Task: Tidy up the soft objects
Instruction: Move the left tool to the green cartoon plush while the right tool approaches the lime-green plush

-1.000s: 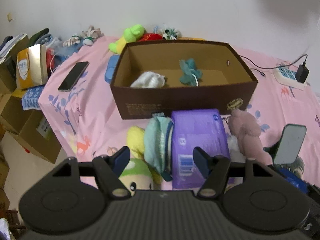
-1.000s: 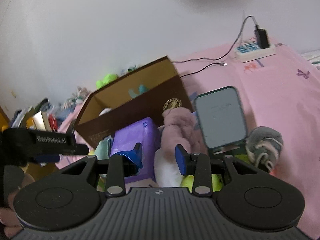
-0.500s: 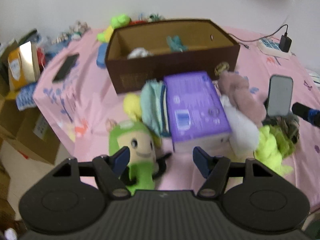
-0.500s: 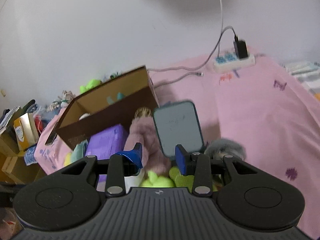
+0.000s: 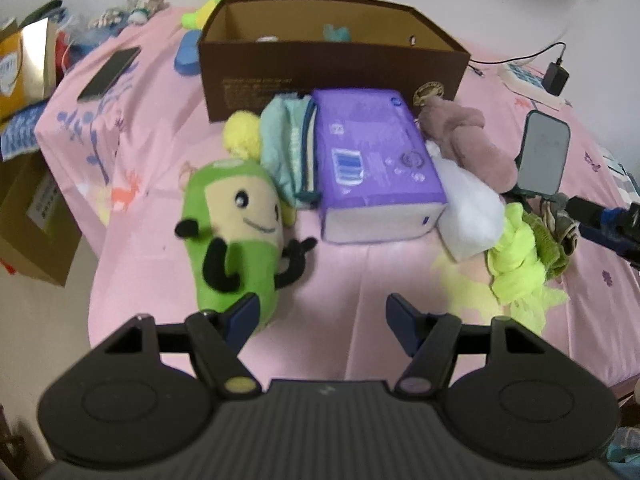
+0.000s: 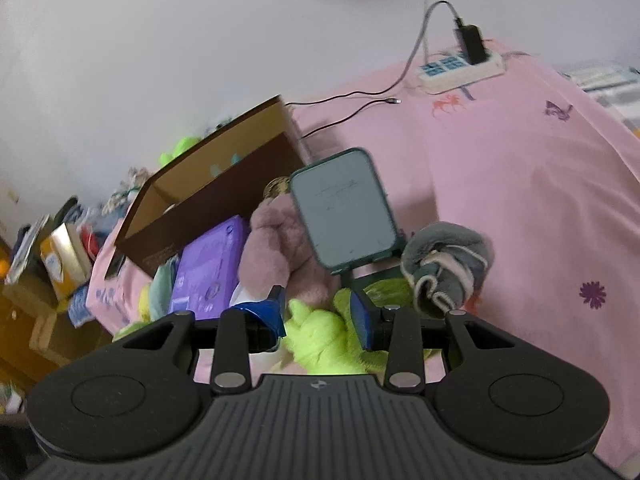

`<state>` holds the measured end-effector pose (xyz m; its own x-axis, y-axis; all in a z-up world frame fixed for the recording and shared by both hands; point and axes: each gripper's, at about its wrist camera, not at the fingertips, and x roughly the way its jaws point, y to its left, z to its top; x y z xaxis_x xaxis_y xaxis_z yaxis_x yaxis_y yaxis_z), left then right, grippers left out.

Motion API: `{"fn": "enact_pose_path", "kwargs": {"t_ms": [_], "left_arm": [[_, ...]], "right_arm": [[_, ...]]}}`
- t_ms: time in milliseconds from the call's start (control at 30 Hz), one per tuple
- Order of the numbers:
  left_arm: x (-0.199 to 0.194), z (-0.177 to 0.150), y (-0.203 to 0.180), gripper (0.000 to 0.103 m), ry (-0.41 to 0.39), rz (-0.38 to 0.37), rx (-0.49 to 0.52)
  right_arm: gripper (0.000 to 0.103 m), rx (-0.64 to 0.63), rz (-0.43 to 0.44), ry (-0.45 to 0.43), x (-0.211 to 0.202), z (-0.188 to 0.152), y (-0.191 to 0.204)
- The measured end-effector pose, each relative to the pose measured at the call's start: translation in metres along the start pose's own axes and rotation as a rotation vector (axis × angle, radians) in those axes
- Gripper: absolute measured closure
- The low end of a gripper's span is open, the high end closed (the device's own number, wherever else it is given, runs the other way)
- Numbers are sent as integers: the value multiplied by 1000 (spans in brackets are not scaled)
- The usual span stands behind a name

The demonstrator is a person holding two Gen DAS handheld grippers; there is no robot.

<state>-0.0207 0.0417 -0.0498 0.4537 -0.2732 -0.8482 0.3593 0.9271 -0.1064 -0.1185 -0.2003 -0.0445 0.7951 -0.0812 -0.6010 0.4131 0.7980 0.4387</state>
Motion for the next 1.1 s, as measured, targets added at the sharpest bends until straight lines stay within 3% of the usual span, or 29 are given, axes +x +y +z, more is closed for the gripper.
{"fn": "enact_pose_path", "kwargs": {"t_ms": [267,633,833,1100], "left_arm": [[-1,-9,10,34,20,2,-38],[-28,2,30,34,-80,17,-7],[-16,8,44,34,-65,61,-73],[-1,17,49,34,-69,64,-104]], "right_arm": [[83,86,-12,10,6,6,-16],[83,71,13,58,17,5,-12],[83,26,50,79,20,2,-3],[83,-32,85,135,30,-2,8]]}}
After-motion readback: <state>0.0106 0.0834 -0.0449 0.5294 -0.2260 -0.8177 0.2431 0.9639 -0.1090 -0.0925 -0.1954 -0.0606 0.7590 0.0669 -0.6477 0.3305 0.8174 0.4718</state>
